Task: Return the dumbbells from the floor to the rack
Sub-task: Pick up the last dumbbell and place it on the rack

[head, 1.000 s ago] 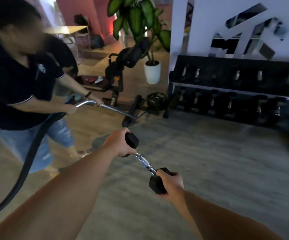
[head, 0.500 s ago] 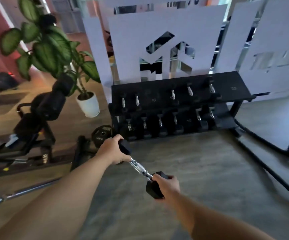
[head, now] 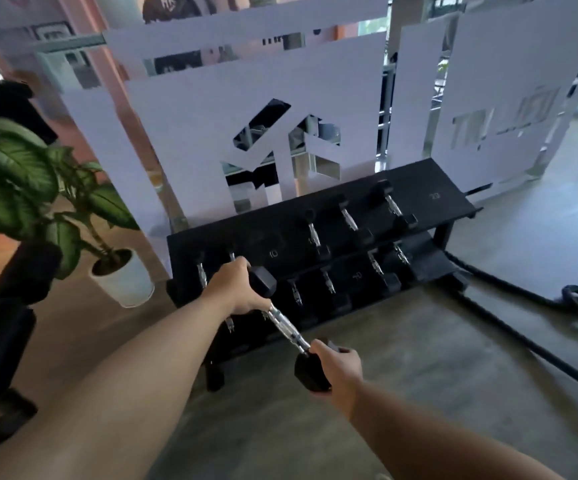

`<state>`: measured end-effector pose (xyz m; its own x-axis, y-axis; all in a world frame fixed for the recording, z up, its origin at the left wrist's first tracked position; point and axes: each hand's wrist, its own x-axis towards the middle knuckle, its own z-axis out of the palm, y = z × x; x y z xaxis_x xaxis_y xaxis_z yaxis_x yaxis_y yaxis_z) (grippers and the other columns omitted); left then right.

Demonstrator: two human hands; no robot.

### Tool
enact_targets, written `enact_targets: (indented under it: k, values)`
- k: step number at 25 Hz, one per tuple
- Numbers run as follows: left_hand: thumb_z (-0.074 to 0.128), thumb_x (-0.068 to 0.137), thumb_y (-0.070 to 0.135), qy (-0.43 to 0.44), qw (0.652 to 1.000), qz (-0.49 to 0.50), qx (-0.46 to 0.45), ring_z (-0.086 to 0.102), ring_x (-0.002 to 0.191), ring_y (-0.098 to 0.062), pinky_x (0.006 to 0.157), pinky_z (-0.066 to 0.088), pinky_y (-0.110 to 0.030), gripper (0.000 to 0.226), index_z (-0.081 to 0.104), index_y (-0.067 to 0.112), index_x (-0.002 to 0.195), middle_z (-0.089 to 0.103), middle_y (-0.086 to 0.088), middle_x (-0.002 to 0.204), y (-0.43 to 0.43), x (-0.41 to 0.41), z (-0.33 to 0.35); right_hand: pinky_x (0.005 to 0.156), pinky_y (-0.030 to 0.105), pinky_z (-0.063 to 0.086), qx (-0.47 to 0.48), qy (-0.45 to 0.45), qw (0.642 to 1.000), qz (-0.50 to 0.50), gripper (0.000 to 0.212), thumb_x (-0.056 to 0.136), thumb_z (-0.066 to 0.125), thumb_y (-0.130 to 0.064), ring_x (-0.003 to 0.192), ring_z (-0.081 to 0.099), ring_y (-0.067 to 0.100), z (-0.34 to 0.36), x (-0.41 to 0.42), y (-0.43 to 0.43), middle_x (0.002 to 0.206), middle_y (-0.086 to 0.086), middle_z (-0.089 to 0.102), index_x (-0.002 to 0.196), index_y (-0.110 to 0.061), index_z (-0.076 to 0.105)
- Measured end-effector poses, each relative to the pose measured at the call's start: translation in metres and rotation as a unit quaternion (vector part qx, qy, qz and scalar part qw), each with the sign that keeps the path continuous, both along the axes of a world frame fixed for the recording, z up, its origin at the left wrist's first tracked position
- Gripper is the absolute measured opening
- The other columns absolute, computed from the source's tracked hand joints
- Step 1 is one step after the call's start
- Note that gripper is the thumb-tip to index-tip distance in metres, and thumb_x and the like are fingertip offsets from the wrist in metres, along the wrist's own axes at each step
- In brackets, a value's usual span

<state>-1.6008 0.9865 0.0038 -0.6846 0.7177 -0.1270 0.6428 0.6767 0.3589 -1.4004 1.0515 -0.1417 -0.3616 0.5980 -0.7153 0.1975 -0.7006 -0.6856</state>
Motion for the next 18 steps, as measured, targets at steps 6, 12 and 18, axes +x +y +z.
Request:
enact_targets:
  k: [6,12,18]
  values:
    - [0.092,0.057,0.049,0.016,0.999,0.026,-0.012,0.061,0.08,-0.014,0.069,0.056,-0.031,0.086,0.054,0.019,0.129,0.058,0.007,0.093,0.112,-0.089,-0.003,0.058,0.054,0.064,-0.008,-0.007,1.0,0.02,0.089,0.044,0.083,-0.035,0.088,0.076,0.034,-0.007,-0.098,0.122,0.111,0.018,0.073,0.128,-0.01,0.064]
    - [0.094,0.057,0.044,-0.005,0.999,0.024,-0.046,0.064,0.08,-0.013,0.069,0.059,-0.031,0.086,0.056,0.019,0.13,0.063,0.005,0.096,0.192,-0.212,-0.028,0.063,0.061,0.064,-0.04,-0.015,0.999,0.015,0.088,0.047,0.085,-0.033,0.089,0.076,0.035,-0.021,-0.214,0.184,0.108,0.016,0.072,0.129,-0.013,0.06]
    - [0.091,0.06,0.049,0.01,0.991,-0.07,-0.115,0.067,0.088,-0.022,0.076,0.062,-0.04,0.08,0.055,0.02,0.126,0.065,0.0,0.104,0.285,-0.362,-0.091,0.067,0.057,0.065,-0.075,-0.071,0.991,-0.083,0.063,0.07,0.086,-0.029,0.086,0.075,0.034,-0.062,-0.354,0.226,0.105,0.014,0.066,0.121,-0.017,0.051]
